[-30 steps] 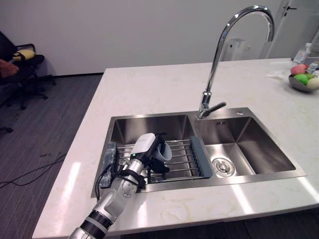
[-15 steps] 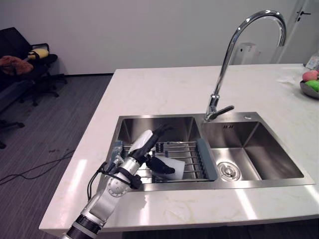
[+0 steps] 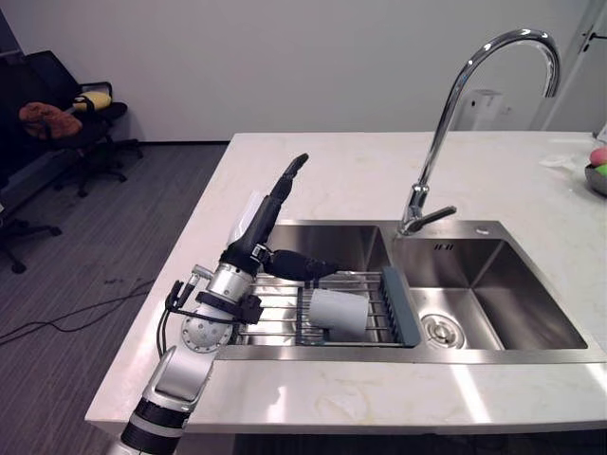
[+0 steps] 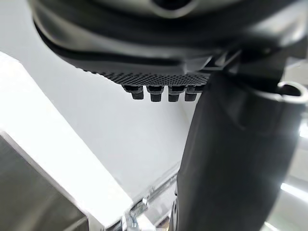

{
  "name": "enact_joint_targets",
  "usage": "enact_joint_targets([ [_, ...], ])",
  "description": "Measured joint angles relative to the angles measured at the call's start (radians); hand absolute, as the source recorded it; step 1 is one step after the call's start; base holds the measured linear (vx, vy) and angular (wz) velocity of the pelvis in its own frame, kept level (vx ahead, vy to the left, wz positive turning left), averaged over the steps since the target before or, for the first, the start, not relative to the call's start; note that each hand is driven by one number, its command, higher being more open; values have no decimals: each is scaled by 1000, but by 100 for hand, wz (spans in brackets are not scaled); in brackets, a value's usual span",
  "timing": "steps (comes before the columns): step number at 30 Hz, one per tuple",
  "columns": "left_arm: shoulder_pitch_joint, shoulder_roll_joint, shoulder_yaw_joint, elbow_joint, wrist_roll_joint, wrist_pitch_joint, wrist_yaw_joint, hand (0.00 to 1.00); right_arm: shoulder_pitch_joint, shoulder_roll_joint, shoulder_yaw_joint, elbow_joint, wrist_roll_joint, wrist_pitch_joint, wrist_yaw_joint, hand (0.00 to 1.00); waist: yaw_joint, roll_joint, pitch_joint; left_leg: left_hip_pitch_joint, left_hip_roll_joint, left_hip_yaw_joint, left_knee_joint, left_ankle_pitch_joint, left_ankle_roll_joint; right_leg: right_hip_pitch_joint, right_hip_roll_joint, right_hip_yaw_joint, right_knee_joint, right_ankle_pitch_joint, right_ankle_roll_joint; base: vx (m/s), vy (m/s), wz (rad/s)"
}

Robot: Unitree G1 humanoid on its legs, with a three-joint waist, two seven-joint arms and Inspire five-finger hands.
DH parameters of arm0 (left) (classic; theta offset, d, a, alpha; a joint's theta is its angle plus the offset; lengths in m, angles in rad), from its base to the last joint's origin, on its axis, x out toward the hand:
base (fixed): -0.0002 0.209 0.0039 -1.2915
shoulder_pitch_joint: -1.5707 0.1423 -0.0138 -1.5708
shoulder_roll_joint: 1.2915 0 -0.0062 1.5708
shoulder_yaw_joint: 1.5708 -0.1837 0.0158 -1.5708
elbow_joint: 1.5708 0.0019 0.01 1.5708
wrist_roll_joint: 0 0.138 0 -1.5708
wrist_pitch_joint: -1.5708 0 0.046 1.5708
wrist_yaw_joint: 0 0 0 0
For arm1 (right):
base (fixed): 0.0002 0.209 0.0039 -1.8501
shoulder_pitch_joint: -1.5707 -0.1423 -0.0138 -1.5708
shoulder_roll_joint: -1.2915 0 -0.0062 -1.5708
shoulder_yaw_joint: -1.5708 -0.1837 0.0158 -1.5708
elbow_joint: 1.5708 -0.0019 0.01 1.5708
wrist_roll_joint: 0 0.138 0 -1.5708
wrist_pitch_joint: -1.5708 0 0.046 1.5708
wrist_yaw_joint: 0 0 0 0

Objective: Walk over to the sink, pick up the cup, carry it to the dishwasher, place the cup inside the dishwasher, then close the dishwasher door

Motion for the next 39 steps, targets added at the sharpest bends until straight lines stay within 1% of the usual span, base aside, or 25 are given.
enact_joint_targets([
  [1, 0, 1, -1, 0, 0, 4, -18, 100, 0, 0, -1, 0, 0, 0, 1, 100, 0, 0, 0, 0, 0, 1, 0, 0, 0, -1, 0, 1, 0, 0, 0, -30, -22, -6],
  [2, 0, 3, -2, 0, 0, 16, -58, 100, 0, 0, -1, 0, 0, 0, 2, 100, 0, 0, 0, 1, 0, 5, 0, 0, 0, -2, 1, 5, 0, 0, 0, -25, -18, -7],
  [4, -1, 13, -17, 0, 1, 35, -107, 100, 0, 1, -1, 0, 0, -1, 3, 100, -1, 0, 0, 1, 0, 11, 0, -1, 0, -4, 2, 10, 0, 1, 0, -38, -26, -7],
  [7, -1, 32, -44, 0, 1, 45, -146, 100, 0, 1, -1, 0, -1, -2, 3, 100, -1, 0, 0, 1, 0, 14, 0, -2, 0, -6, 2, 13, 0, 1, 1, -38, -27, -3],
  [11, -1, 43, -65, 0, 2, 44, -173, 100, -1, 0, 0, -1, -1, -1, 3, 100, -1, 0, 0, 1, 0, 17, 0, -2, 1, -9, 2, 17, 0, 2, 2, -41, -27, -3],
  [16, -10, 46, -132, 1, 63, 42, -177, 100, -2, 0, 2, -1, -1, -1, 3, 100, -2, 1, -1, 2, -2, 20, 0, -3, 1, -10, 1, 19, 0, 4, 2, -38, -26, -2],
  [19, -10, 75, -184, 18, 115, 38, -173, 100, -4, -5, 23, -1, -1, 0, 2, 100, -4, 1, -1, 6, -3, 24, -1, -3, 1, -9, 2, 19, -9, 12, 0, -42, -27, -6],
  [24, -3, 78, -217, 83, 160, 47, -134, 100, -7, -12, 54, -2, 0, 1, -3, 100, -6, 1, -2, 9, -7, 27, -1, -1, 3, 3, -1, 19, -36, 29, -3, -65, -31, -2],
  [28, 13, 72, -239, 96, 216, 56, -57, 100, -11, -21, 90, -3, 0, 5, -9, 100, -6, 1, -2, 11, -12, 24, -9, 1, 5, 6, -3, 15, -49, 35, 0, -50, -32, 2],
  [31, 16, 44, -269, 113, 265, 56, -18, 100, -13, -21, 100, -3, 0, 10, -15, 100, -6, 1, -1, 17, -15, 24, -18, 1, 6, 15, -4, 13, -57, 36, 2, -8, -8, 1],
  [34, 16, 13, -306, 167, 334, 58, 25, 100, -22, -24, 121, -3, 0, 13, -18, 100, -16, 0, -1, 20, -17, 25, -24, 1, 6, 19, -4, 12, -64, 37, 2, 0, 0, 0],
  [39, 16, -4, -331, 189, 404, 67, 112, 100, -34, -24, 136, -2, -5, 27, -18, 100, -29, -1, -1, 21, -17, 26, -25, 0, 5, 19, -4, 12, -64, 37, 2, -34, -44, 0],
])
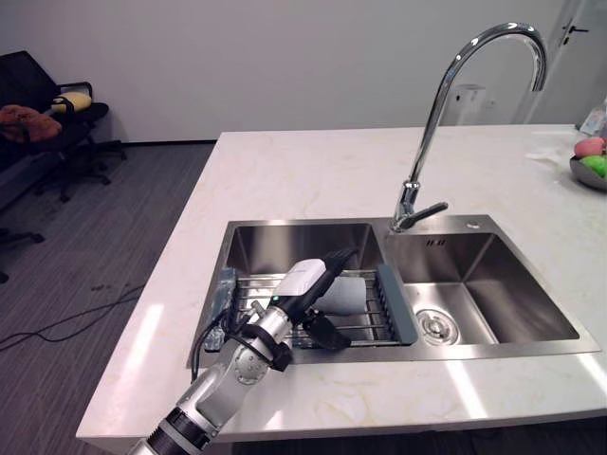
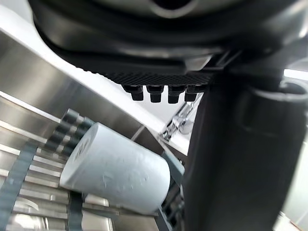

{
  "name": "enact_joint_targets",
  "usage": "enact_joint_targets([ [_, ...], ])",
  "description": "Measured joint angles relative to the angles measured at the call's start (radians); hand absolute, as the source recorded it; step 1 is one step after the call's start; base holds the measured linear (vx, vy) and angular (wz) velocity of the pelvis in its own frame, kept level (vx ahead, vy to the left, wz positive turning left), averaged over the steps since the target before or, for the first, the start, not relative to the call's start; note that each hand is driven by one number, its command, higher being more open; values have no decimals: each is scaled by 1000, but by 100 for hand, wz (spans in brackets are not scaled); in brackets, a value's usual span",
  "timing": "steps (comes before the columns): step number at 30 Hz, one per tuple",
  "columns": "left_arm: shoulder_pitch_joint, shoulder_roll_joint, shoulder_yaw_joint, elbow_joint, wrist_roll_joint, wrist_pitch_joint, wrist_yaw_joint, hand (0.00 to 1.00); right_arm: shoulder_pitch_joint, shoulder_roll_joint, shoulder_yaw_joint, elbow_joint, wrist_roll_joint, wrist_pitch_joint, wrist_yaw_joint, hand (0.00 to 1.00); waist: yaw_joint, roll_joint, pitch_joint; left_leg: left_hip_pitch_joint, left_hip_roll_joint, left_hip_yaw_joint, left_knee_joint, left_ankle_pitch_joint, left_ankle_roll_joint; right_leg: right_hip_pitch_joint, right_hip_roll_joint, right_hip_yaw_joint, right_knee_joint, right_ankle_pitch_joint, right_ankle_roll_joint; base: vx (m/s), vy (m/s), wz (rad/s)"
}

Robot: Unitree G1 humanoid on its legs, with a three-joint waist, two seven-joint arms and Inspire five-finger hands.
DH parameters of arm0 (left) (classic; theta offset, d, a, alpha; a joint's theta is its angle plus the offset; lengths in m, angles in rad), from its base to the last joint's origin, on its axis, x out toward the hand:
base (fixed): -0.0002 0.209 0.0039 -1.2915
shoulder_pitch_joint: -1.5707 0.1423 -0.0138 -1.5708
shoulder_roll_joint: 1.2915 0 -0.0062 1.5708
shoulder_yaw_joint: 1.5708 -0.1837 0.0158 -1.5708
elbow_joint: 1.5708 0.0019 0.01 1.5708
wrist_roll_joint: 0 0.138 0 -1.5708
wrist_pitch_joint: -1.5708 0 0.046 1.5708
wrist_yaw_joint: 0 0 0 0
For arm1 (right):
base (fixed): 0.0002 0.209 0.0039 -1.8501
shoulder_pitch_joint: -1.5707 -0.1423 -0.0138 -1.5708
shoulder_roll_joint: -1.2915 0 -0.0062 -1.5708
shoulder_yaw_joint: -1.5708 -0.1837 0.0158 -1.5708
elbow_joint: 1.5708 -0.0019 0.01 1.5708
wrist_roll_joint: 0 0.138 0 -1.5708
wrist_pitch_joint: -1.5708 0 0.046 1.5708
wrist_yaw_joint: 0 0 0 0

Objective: Walk over to the sink, pick up the cup, carry it to the dishwasher, place the cup inside the dishwasher, then close the dishwasher door

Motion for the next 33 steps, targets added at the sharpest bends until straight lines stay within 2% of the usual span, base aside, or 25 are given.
enact_joint_targets([
  [9, -4, -43, -44, 53, 51, 30, 104, 100, -6, 0, 24, -3, -17, 5, -2, 100, -5, -4, 2, 7, 0, 2, 0, 1, 0, 3, 0, 3, 0, 0, 0, -70, -49, -1],
  [10, -10, -51, -60, 77, 62, 48, 119, 100, -10, 0, 26, -2, -18, 7, -1, 100, -9, -4, 2, 7, 0, 3, 0, 1, 0, 3, 0, 3, 0, 0, 0, -31, -34, -2],
  [17, -35, -74, -76, 138, 71, 107, 133, 100, -21, 1, 40, -5, -24, 16, -1, 100, -29, -6, 2, 8, 1, 15, 0, 0, -1, 2, 2, 12, 0, 2, 0, -33, -41, -3],
  [21, -46, -79, -79, 147, 68, 129, 123, 100, -21, 1, 41, -10, -25, 20, -1, 100, -29, -8, 3, 10, 1, 23, 0, 0, -1, -1, 2, 20, 0, 4, -1, -42, -31, -6],
  [26, -79, -80, -80, 176, 70, 151, 67, 100, -20, 1, 44, -21, -36, 34, 4, 100, -29, -13, 4, 15, 0, 24, 0, 0, -1, 2, 2, 20, -1, 5, -1, -66, -51, -1],
  [28, -89, -86, -82, 181, 94, 181, 43, 100, -21, 2, 44, -24, -36, 39, 5, 100, -32, -13, 4, 15, 0, 23, 0, 0, -1, 2, 2, 20, -1, 5, 0, -47, -48, -1],
  [33, -103, -81, -89, 218, 153, 209, 1, 100, -30, 3, 59, -25, -37, 43, 6, 100, -48, -14, 5, 10, 0, 18, 0, 0, -1, 1, 2, 15, -1, 5, 0, -25, -31, 2],
])
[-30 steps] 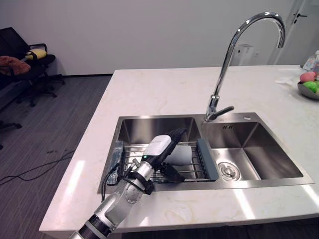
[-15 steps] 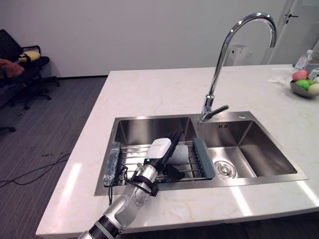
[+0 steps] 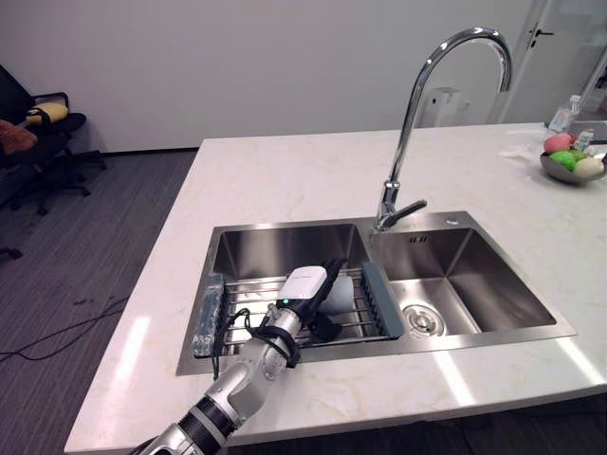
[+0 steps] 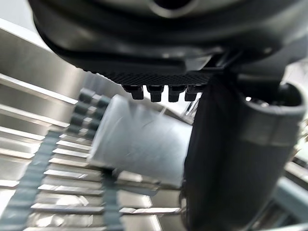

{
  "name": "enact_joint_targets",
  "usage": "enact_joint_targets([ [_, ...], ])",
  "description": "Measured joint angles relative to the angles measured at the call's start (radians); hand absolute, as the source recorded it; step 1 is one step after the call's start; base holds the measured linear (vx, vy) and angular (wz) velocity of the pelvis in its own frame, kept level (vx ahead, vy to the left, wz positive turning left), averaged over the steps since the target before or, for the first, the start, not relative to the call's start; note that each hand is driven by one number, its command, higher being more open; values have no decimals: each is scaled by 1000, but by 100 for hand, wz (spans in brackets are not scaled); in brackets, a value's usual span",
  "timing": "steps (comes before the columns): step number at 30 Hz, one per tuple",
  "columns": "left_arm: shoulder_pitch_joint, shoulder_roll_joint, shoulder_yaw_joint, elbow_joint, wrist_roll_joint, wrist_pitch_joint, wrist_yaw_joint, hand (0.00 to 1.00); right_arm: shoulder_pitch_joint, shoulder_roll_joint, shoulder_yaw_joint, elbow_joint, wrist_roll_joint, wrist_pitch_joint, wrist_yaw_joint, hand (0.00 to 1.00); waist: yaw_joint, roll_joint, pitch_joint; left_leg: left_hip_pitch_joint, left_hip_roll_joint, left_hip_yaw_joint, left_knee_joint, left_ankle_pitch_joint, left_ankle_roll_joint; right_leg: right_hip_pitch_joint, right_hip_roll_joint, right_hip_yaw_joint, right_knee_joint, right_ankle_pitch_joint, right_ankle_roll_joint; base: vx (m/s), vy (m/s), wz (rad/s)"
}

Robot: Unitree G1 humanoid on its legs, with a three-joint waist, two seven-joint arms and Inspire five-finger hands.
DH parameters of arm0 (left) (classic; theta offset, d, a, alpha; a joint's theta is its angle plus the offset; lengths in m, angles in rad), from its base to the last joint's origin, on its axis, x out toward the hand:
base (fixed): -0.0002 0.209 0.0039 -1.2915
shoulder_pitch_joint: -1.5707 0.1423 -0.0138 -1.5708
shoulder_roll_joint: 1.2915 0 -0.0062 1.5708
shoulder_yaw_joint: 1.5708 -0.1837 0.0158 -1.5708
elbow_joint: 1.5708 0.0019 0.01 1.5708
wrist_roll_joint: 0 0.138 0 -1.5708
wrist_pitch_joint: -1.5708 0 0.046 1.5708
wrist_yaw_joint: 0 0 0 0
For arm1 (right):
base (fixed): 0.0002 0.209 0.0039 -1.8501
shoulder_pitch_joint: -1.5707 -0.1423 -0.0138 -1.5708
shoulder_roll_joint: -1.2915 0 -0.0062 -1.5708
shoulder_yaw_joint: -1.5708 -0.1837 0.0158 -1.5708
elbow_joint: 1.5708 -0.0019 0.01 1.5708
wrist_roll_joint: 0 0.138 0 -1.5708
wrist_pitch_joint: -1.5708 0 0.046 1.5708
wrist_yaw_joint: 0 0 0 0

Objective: Walk over to the sink, pick up the cup, carry it to the dishwasher, place the cup inside the dishwasher, then close the dishwasher door

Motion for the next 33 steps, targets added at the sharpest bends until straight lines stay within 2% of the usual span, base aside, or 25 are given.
enact_joint_targets([
  [7, -24, 1, -19, 22, 212, 31, -80, 100, -17, 5, 7, 1, -24, 16, 9, 100, -10, -6, 4, -3, 1, -9, 0, 0, 0, 1, 0, -11, 0, 0, 0, 0, 0, 1],
  [8, -30, 1, -22, 28, 222, 33, -84, 0, -18, 5, 8, 1, -27, 19, 12, 100, -10, -6, 4, -3, 1, -10, 0, 1, 0, 2, 0, -11, 0, 0, 0, 0, 0, 4],
  [12, -44, -17, -29, 36, 295, 46, -101, 0, -22, 5, 24, -1, -37, 25, 18, 100, -12, -10, 5, -4, 1, -18, 0, 3, 1, 3, -1, -19, 0, 0, 1, -32, -24, 6],
  [15, -91, -32, -32, 55, 386, 48, -111, 0, -31, 11, 47, -2, -48, 30, 28, 100, -13, -20, 5, -7, 2, -24, 0, 6, 0, 3, -1, -26, 0, -1, 1, -50, -44, 5],
  [19, -144, -40, -30, 108, 423, 51, -112, 0, -41, 14, 54, -2, -67, 32, 36, 100, -25, -21, 6, -7, 2, -24, 0, 7, 0, 3, 0, -26, 0, -1, 1, -51, -45, 0],
  [23, -150, -42, -30, 125, 425, 42, -60, 0, -55, 14, 83, -2, -84, 39, 40, 100, -36, -21, 5, -8, 3, -24, 0, 7, 0, 3, 1, -27, 0, -1, 1, -39, -41, 1],
  [28, -128, -9, -18, 154, 346, -48, 82, 0, -60, 16, 91, -1, -115, 43, 45, 100, -33, -18, 4, -10, 2, -31, 0, 8, 0, 4, -1, -34, -1, -1, 1, -54, -38, 3],
  [33, -42, 59, 90, 64, 205, -148, 143, 0, -60, 18, 92, -2, -115, 42, 53, 100, -31, -17, 7, -22, 3, -37, 0, 11, 0, -1, -1, -39, 0, 0, 2, -32, -40, 3],
])
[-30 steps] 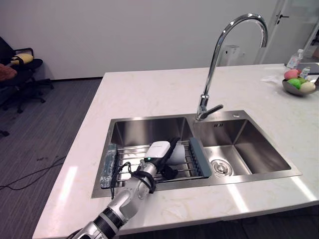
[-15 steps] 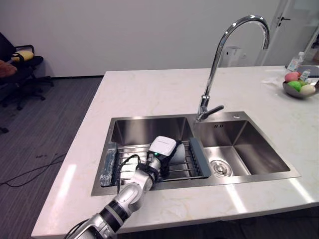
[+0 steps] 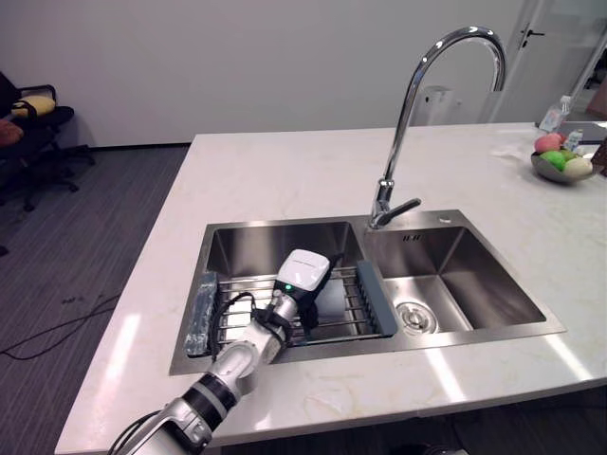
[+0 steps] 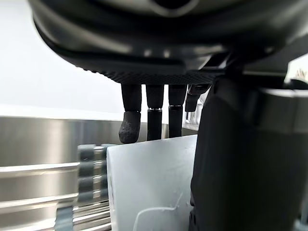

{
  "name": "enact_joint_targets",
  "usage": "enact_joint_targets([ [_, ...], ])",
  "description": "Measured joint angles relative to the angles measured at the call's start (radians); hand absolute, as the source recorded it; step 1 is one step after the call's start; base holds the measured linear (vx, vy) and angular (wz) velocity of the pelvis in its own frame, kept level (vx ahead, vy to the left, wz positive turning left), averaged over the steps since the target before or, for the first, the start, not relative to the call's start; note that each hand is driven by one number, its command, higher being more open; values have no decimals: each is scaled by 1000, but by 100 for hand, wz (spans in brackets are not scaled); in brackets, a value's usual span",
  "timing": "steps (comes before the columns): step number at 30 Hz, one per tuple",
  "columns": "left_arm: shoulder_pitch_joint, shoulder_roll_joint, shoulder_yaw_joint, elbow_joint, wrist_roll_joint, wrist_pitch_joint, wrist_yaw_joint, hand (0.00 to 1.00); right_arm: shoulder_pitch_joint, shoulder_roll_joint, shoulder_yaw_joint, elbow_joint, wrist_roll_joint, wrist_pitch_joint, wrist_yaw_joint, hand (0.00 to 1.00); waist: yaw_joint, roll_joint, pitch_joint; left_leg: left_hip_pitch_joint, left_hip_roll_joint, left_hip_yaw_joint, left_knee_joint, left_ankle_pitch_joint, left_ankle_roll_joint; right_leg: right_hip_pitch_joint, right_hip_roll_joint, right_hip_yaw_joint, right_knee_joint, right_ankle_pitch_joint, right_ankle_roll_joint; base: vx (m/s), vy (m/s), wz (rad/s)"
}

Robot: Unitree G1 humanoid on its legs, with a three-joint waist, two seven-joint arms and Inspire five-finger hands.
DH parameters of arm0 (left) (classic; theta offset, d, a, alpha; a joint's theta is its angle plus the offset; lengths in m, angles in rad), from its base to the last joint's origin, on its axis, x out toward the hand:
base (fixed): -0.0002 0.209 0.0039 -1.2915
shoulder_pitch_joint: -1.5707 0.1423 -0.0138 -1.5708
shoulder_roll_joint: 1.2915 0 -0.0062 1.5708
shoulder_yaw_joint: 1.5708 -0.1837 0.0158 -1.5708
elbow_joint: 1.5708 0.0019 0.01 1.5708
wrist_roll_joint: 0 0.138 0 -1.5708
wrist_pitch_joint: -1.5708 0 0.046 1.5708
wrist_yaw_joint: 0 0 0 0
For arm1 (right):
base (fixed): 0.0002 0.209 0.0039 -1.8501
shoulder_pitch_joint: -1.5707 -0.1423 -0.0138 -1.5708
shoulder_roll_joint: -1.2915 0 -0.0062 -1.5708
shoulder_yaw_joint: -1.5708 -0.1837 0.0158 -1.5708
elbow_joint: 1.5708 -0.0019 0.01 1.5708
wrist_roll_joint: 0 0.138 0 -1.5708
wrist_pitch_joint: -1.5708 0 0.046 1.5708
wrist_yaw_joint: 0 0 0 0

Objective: Walk over to the sink, pick up the cup, carry it to the dishwasher, place the cup inside the dishwasher, then close the dishwasher door

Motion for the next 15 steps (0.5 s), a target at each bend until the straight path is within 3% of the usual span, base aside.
enact_joint_targets([
  [4, 99, 59, 125, -157, -123, -69, 66, 0, 9, -5, -2, 2, 0, -10, 1, 100, 33, 0, 1, -5, 0, -8, 0, 0, 0, 1, -1, -13, 0, 0, 0, -23, -32, 7],
  [7, 148, 74, 233, -274, -240, -118, 171, 0, 33, -11, -13, 3, -1, -37, 1, 100, 81, 0, 1, -11, 0, -26, 8, 0, 0, 8, -4, -33, 1, 0, 0, -53, -39, 15],
  [11, 182, 72, 312, -341, -355, -177, 251, 0, 44, -11, -36, 4, -12, -66, 2, 100, 94, 1, 1, -22, -1, -50, 23, 0, 1, 9, -10, -53, 17, -11, -1, -69, -32, 17],
  [15, 205, 32, 341, -399, -509, -224, 258, 0, 64, -6, -74, 10, -22, -93, 3, 100, 108, 0, 1, -28, -2, -61, 23, 4, 6, 6, -14, -57, 33, -24, 0, -84, -27, 7],
])
